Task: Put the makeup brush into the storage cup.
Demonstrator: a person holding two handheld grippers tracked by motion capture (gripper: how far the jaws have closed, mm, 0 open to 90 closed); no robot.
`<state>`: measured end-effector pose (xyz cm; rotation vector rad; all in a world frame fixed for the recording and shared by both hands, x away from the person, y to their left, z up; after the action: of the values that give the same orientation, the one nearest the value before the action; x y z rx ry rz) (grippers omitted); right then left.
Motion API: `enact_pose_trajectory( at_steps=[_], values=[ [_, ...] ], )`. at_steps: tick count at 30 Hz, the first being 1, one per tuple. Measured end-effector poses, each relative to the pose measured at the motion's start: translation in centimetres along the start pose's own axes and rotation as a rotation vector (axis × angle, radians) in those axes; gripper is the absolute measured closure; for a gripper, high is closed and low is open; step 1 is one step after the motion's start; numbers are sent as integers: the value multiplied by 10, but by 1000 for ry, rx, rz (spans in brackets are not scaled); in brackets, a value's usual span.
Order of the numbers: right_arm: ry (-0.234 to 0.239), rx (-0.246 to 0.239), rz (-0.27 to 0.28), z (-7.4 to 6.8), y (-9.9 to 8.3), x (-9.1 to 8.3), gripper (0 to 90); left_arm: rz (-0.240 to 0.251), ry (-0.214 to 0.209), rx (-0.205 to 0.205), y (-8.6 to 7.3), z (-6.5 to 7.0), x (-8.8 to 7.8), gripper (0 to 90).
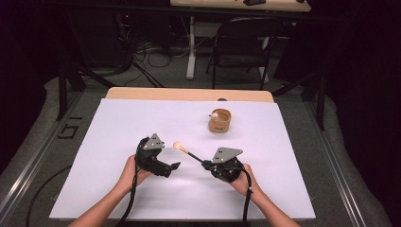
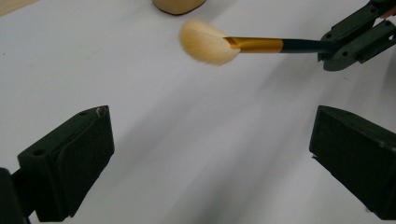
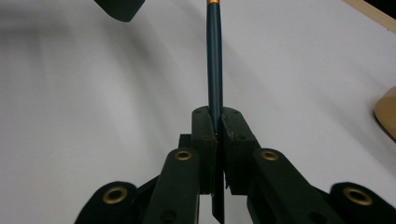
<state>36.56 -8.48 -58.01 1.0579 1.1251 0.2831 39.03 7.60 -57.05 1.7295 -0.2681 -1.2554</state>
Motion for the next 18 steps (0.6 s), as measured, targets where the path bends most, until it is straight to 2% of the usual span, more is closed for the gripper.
enact_pose_trajectory(
  at_steps=[9, 18],
  values=[
    [-1, 24, 15, -1, 4, 4, 852, 8, -5, -24, 4, 3, 3, 0],
    [-10, 35, 31, -2, 8, 7, 852, 8, -15, -16, 7, 9, 8, 5]
  ],
)
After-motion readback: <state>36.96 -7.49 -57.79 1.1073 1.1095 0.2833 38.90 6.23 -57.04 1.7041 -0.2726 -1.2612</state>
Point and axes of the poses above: each handheld gripper's, and its own axes: x roughly forward along the jaws, y roughly out of its top, z roughly to its right, the point moved 9 cm from there along x, roughly forward along the jaws, and after that the axes turned 5 degrees about x, right-handed, at the moved point
